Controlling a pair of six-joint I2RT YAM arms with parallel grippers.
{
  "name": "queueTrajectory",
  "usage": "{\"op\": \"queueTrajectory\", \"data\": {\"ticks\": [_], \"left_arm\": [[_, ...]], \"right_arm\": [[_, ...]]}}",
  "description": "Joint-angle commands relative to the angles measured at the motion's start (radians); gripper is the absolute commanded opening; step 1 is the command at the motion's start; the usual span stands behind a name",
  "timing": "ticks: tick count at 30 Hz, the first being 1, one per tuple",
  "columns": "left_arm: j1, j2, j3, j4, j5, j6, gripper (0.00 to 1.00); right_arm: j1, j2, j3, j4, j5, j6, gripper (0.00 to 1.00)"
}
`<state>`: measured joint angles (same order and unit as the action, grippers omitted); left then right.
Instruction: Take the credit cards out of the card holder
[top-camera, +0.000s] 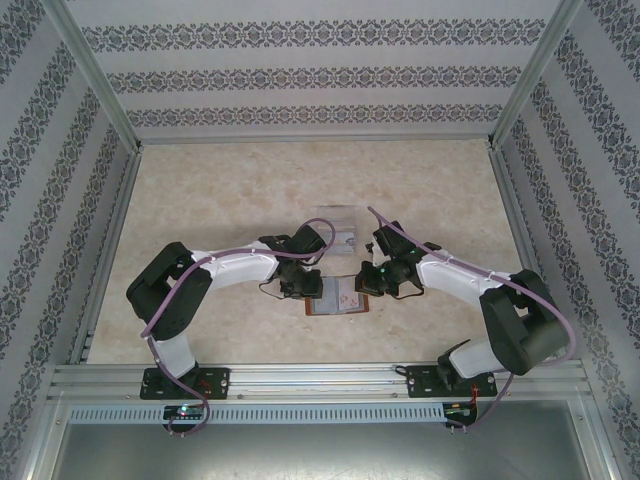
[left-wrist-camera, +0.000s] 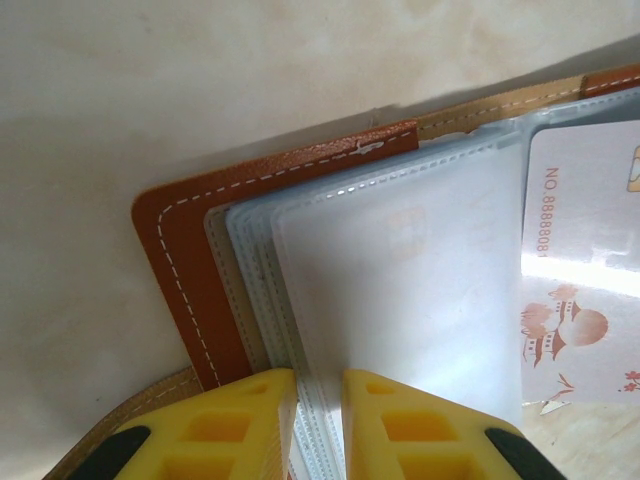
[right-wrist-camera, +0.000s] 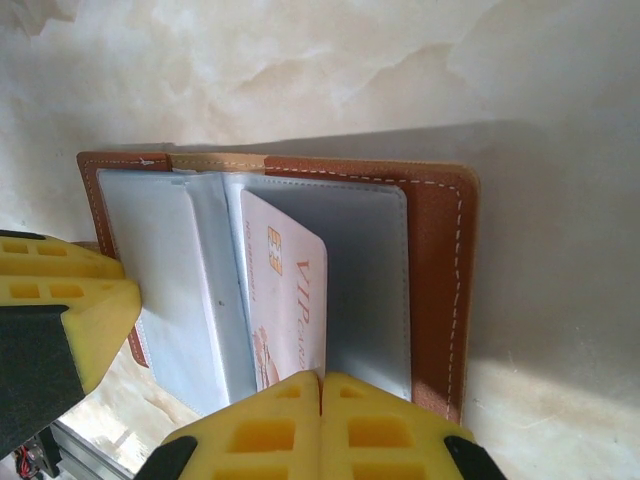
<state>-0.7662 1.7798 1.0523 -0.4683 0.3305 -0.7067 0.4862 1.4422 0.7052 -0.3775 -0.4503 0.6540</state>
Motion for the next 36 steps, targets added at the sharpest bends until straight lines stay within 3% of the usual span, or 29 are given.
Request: {"op": "queueTrajectory", "data": {"ticks": [1, 12, 36], "left_arm": [[-0.027, 0.045, -0.016, -0.061, -0.022, 0.016, 0.22], [-0.031, 0.053, -0.002, -0.065, -0.021, 0.018, 0.21], [-0.032, 0.05, -0.004, -0.069, -0.028, 0.021, 0.21]], "right_arm": [[-0.002, -0.008, 0.012, -0.023, -0.001, -0.02, 0.08], [0.03, -0.013, 0.031, 0.004, -0.036, 0.014, 0.17], [0.057, -0.017, 0.05, 0.003, -0.024, 0.027, 0.1]]}}
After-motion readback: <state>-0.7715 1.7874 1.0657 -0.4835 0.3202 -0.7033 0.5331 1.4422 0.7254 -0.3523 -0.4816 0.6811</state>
